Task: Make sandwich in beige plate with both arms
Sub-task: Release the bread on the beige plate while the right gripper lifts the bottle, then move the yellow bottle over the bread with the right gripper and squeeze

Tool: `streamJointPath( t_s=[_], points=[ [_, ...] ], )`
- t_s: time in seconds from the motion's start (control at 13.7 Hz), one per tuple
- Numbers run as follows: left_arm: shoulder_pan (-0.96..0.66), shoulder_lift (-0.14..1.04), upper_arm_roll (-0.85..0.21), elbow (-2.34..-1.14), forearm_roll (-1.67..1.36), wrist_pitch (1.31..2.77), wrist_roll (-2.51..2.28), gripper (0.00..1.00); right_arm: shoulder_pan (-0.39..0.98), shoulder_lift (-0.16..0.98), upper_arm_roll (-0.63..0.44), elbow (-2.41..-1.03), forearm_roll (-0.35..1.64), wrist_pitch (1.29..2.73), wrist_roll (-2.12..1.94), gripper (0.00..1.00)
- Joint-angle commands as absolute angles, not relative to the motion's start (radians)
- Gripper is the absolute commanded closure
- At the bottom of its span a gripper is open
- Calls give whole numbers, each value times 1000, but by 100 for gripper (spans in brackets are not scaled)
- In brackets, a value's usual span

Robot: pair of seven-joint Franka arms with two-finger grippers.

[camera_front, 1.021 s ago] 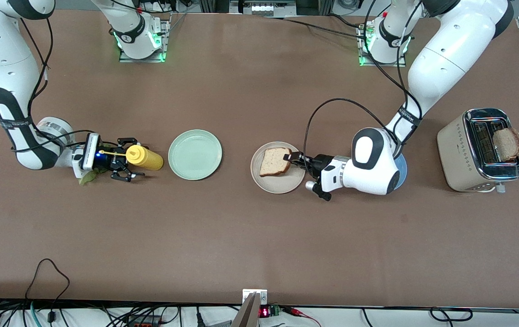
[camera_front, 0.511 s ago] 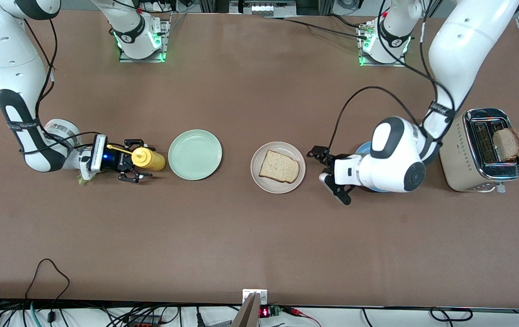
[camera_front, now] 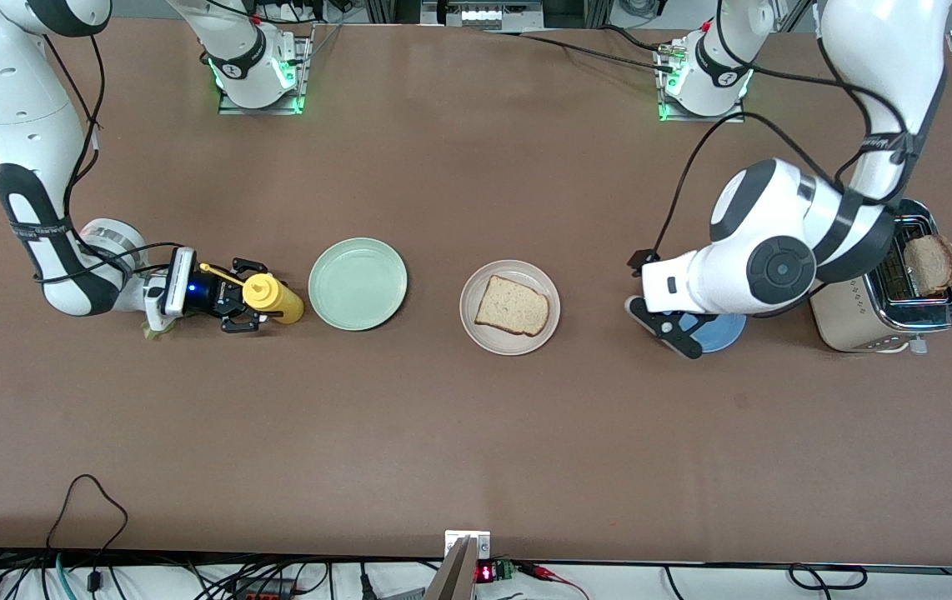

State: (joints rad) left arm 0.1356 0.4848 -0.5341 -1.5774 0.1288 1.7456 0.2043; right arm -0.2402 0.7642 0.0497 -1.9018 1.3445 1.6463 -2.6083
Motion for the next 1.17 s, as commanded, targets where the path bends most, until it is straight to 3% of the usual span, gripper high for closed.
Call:
streamJointPath(
  t_s=[0.0, 0.36, 0.58, 0.8, 1.09],
  points=[
    [147, 445, -528, -1502, 186, 1613, 181, 0, -221, 710, 43, -1852, 1304, 1698, -2579, 64],
    [235, 442, -529, -1261, 186, 1346, 192, 0, -94, 617, 43, -1776, 1218, 1922, -2416, 64],
    [233, 349, -461, -1270, 170, 1333, 186, 0, 27, 560, 43, -1727, 1116, 2102, -2187, 64],
    [57, 234, -141, -1321, 24, 1339, 189, 0, 144, 555, 43, -1637, 886, 2218, -1911, 64],
    [-107, 45, 104, -1565, -20, 1527, 156, 0, 268, 561, 43, -1523, 490, 2267, -1555, 64]
  ],
)
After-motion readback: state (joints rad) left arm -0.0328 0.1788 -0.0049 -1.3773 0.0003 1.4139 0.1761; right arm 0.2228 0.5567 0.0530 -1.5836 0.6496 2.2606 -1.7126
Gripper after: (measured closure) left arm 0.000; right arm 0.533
